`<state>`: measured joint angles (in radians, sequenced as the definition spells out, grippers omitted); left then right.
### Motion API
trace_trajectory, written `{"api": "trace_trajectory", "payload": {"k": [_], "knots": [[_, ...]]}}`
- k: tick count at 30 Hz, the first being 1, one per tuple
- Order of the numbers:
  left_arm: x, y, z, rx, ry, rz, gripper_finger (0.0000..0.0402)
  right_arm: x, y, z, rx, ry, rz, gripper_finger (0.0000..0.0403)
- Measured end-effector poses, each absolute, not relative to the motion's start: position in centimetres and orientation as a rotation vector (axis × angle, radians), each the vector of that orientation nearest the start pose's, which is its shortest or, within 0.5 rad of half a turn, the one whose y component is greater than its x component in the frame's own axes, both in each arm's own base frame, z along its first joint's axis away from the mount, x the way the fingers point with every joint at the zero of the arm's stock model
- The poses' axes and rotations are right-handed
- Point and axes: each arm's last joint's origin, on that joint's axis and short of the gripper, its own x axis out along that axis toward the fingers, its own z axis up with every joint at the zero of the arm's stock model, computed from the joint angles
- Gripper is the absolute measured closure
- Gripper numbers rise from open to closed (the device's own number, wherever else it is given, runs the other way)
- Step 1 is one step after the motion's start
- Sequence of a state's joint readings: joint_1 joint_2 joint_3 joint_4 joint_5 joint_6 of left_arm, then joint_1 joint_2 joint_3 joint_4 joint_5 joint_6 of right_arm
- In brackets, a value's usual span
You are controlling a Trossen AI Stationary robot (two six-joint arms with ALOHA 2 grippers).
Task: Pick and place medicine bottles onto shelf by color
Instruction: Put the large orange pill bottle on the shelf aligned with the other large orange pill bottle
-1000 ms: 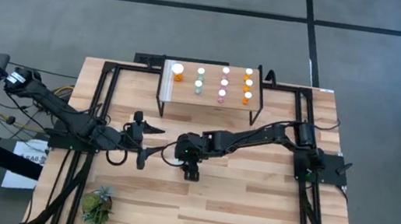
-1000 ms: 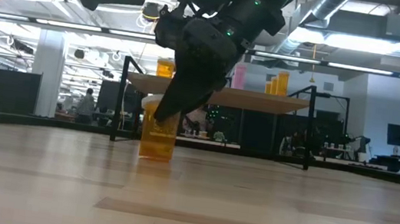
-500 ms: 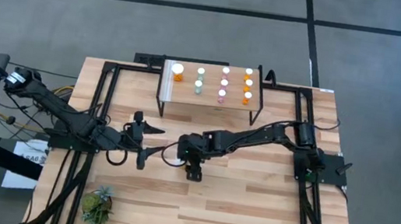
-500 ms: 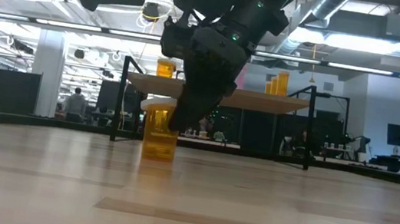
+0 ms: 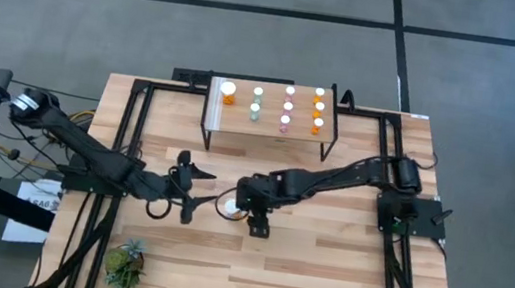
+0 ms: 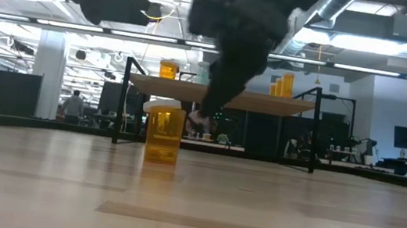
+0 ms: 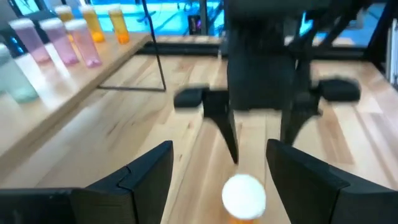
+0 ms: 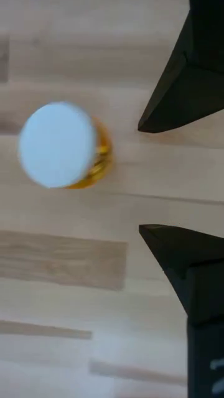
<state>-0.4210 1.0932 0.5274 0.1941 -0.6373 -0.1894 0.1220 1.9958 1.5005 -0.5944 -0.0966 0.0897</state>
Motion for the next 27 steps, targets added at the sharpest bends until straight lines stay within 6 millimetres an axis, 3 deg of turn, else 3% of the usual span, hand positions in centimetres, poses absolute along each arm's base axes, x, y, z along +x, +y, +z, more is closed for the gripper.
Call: {"api": "trace_trajectory", "payload": {"k": [4,8,15,20,27], "knots": [[21.7,-7.9,21.1,0.001,0.348,0.241,0.0156,38.9,6.1,20.6,0.020,1.047,0.068,0.0126],[22.5,-8.2,20.1,0.004,0.362,0.228,0.0156,35.4,6.5,20.6,0.080,0.862,0.034,0.0126],[24.0,-8.4,18.8,-0.020,0.369,0.187,0.0156,31.0,7.8,16.8,0.163,0.404,0.065,0.0126],[24.5,-8.0,17.3,-0.036,0.426,0.231,0.0156,30.6,8.7,14.0,0.158,0.330,0.021,0.0126],[25.4,-7.1,15.0,-0.073,0.498,0.285,0.0156,32.5,8.5,10.8,0.210,0.351,-0.021,0.0126]]}}
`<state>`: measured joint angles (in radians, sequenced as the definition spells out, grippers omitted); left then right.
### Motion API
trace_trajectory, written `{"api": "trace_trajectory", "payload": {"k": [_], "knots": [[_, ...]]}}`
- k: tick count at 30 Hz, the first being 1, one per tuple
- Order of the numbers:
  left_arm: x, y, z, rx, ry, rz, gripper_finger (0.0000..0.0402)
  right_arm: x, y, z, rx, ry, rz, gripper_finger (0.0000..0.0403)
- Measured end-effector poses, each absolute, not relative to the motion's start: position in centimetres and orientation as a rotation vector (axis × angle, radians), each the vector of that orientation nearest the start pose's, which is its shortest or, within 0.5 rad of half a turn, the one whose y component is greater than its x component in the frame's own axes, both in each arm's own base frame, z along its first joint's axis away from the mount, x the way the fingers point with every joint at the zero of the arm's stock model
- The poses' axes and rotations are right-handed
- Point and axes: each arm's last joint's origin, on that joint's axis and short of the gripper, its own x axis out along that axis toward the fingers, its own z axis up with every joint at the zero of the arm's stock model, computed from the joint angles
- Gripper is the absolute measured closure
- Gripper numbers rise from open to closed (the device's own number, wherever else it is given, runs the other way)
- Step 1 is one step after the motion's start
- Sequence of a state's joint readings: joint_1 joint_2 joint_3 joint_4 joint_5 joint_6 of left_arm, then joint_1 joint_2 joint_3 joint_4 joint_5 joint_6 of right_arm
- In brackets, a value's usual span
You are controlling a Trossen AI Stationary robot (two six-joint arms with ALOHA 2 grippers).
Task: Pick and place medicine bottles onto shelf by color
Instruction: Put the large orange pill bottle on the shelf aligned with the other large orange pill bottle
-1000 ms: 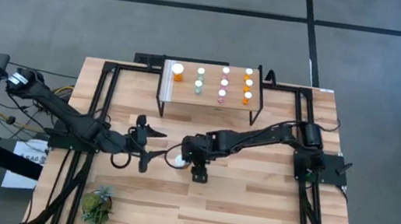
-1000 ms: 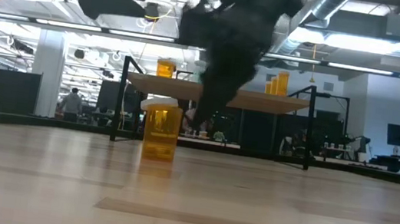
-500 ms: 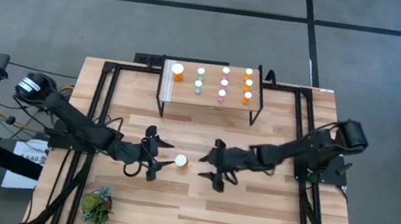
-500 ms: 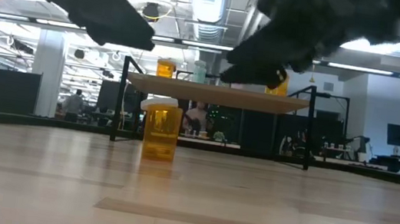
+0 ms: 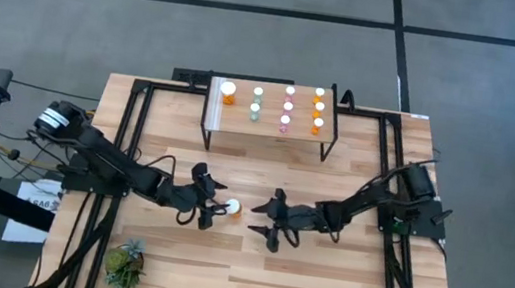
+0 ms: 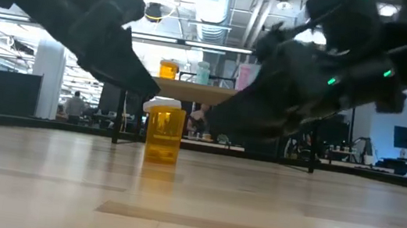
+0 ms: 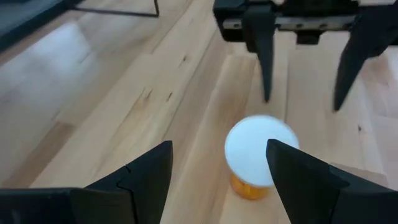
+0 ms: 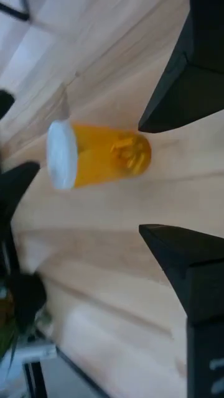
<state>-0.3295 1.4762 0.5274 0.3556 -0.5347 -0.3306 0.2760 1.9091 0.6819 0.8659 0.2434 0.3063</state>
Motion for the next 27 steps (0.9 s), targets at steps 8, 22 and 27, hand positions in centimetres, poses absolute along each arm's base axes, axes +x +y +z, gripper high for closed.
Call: {"api": "trace_trajectory", "payload": {"k": [8,22,27], "knots": [[25.4,-7.1,15.2,-0.062,0.485,0.303,0.0156,34.2,8.1,9.3,0.237,0.375,-0.051,0.0126],[24.0,-6.7,14.2,-0.118,0.653,0.354,0.0156,34.5,7.9,9.4,0.245,0.371,-0.055,0.0126],[24.1,-6.5,14.2,-0.120,0.646,0.357,0.0156,35.0,7.5,9.8,0.259,0.356,-0.066,0.0126]]}}
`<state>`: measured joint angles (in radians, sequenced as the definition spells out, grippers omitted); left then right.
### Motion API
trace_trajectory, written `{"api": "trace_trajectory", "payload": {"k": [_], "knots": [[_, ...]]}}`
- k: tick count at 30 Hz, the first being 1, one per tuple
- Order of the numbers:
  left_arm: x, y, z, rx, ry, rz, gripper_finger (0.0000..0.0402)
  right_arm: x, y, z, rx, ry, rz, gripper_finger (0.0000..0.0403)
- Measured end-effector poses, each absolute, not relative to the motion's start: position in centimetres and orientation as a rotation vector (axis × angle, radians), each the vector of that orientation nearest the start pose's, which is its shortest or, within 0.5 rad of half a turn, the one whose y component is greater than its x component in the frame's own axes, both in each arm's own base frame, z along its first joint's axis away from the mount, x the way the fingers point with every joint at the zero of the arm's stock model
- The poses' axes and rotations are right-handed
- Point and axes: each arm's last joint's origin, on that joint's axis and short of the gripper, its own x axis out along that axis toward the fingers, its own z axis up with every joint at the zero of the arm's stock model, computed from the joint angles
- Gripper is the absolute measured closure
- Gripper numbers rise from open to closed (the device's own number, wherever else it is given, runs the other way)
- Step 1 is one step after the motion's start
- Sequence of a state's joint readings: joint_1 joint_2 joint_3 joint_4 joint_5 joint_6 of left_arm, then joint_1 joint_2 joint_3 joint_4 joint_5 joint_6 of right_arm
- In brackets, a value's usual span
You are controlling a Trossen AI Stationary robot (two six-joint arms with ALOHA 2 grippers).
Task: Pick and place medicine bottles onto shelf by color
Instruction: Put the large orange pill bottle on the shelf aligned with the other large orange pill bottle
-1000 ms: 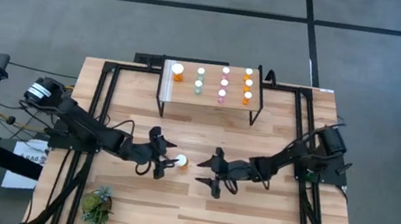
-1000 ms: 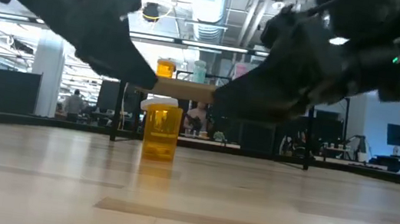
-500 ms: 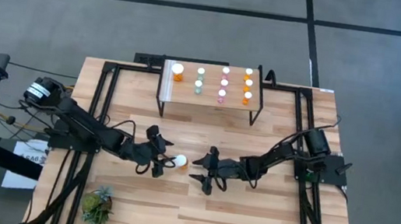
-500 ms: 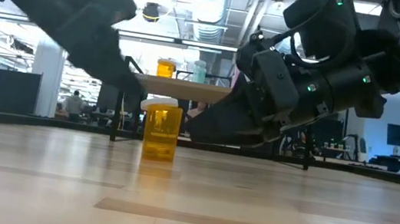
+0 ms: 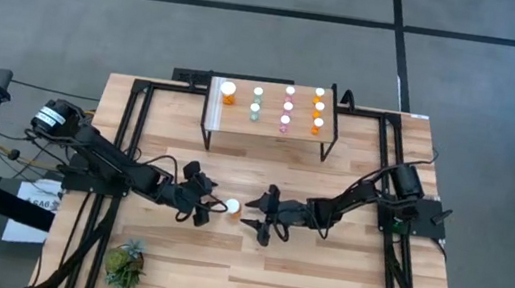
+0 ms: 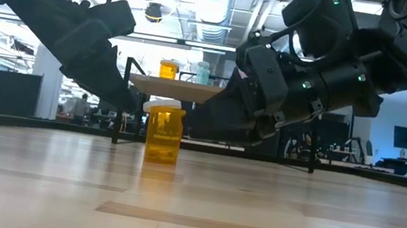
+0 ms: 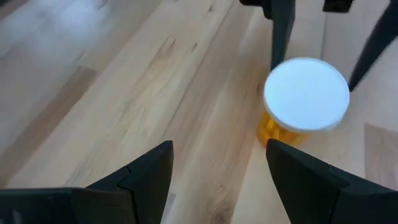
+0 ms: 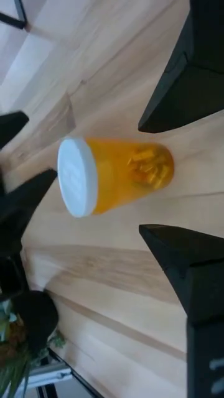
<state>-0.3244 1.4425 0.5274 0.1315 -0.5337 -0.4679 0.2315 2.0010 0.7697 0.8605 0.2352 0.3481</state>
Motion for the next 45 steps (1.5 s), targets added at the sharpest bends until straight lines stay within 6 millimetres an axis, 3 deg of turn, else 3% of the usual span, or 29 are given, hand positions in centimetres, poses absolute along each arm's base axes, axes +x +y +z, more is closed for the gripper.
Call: {"api": "trace_trajectory", "payload": {"k": [30,37,45], "knots": [[24.5,-5.4,13.5,-0.230,0.686,0.371,0.0156,35.1,7.6,9.8,0.257,0.361,-0.068,0.0126],[26.6,-5.9,12.2,-0.191,0.765,0.354,0.0156,35.1,7.6,9.8,0.259,0.365,-0.070,0.0126],[27.7,-5.8,13.1,-0.125,0.854,0.420,0.0156,35.0,7.5,9.7,0.255,0.379,-0.073,0.0126]]}}
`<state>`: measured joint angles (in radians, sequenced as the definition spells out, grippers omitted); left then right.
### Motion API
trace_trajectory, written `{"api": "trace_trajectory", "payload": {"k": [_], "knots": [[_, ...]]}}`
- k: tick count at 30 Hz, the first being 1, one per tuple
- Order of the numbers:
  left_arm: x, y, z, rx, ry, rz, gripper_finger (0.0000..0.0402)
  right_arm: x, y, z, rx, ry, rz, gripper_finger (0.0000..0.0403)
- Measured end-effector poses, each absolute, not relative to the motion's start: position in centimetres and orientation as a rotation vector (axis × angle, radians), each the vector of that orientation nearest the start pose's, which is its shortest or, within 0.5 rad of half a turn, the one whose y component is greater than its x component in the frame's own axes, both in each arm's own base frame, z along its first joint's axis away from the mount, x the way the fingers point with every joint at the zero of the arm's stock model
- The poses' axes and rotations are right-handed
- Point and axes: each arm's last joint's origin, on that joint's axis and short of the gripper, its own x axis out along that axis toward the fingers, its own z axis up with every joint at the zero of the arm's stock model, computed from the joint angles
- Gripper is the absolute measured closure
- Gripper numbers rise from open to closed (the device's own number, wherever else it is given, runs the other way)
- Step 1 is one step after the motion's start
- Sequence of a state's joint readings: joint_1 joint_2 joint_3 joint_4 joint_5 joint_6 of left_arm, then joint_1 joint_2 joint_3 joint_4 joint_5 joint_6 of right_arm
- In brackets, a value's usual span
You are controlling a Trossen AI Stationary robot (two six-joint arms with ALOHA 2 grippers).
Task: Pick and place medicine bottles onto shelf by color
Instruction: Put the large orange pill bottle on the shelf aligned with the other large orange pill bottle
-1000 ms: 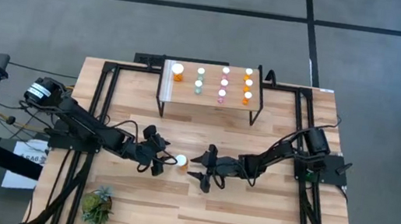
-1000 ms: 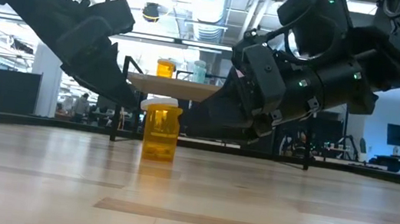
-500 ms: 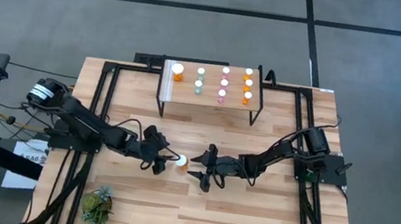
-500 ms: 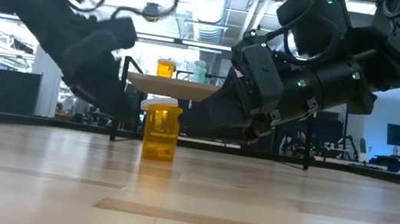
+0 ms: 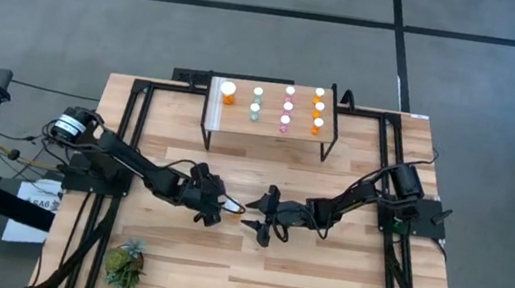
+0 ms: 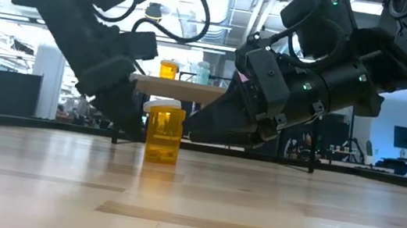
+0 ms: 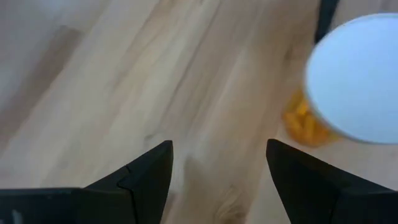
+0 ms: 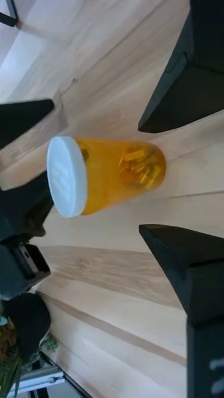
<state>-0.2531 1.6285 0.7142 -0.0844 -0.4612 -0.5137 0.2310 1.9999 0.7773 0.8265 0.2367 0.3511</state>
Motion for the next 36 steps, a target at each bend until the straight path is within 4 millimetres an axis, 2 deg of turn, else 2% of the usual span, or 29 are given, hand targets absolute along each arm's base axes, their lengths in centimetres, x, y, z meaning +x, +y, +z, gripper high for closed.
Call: {"api": "trace_trajectory", "payload": {"k": [14,24,28,32,36], "knots": [[28.8,-6.5,15.1,-0.121,0.799,0.403,0.0156,35.0,7.5,9.6,0.263,0.386,-0.077,0.0126],[27.7,-6.0,15.0,-0.078,0.863,0.520,0.0156,35.0,7.5,9.6,0.262,0.390,-0.077,0.0127],[26.8,-6.4,16.9,-0.057,0.784,0.574,0.0156,35.0,7.5,9.5,0.258,0.395,-0.078,0.0127],[25.5,-8.0,18.9,-0.002,0.646,0.584,0.0156,34.6,7.4,10.0,0.248,0.430,-0.084,0.0127],[24.4,-9.9,19.1,0.061,0.505,0.549,0.0160,33.8,7.2,11.1,0.236,0.460,-0.090,0.0127]]}}
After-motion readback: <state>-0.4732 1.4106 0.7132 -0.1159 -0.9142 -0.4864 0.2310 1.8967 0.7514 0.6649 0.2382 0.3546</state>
